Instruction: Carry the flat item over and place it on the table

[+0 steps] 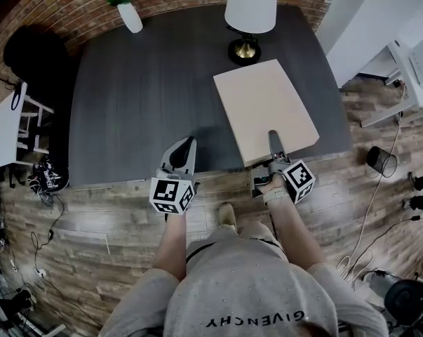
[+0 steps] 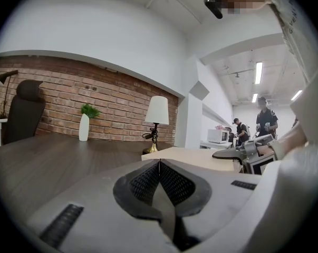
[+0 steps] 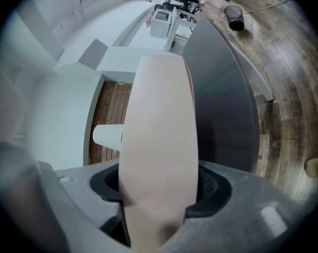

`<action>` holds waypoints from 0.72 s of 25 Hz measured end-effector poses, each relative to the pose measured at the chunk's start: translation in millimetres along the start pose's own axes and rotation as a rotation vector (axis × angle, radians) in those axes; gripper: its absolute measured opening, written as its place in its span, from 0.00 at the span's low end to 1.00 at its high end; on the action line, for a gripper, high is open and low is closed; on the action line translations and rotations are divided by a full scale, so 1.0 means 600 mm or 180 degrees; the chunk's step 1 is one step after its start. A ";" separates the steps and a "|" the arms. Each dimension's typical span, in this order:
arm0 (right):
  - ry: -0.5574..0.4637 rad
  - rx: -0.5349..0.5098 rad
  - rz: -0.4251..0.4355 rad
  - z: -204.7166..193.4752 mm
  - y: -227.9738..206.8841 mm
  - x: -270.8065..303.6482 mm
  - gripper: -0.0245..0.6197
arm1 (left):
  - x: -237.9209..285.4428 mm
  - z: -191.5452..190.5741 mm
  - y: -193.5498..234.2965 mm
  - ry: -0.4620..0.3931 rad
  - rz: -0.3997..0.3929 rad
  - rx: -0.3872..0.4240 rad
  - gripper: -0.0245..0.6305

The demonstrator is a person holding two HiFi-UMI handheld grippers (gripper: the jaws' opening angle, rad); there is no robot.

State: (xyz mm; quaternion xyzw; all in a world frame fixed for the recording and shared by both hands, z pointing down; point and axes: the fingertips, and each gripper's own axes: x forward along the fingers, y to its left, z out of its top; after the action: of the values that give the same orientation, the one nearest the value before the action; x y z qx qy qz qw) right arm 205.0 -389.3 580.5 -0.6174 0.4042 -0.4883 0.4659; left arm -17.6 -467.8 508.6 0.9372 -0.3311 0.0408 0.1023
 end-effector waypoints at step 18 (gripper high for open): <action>0.0633 -0.0356 -0.1163 0.007 -0.072 0.008 0.68 | -0.010 0.002 -0.019 -0.0111 0.0240 -0.0179 0.04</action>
State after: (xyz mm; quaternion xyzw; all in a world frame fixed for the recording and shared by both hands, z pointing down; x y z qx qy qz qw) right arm 211.7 -382.7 622.9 -0.6540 0.3559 -0.6001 0.2924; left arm -15.2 -455.8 504.9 0.9213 -0.3689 0.0190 0.1212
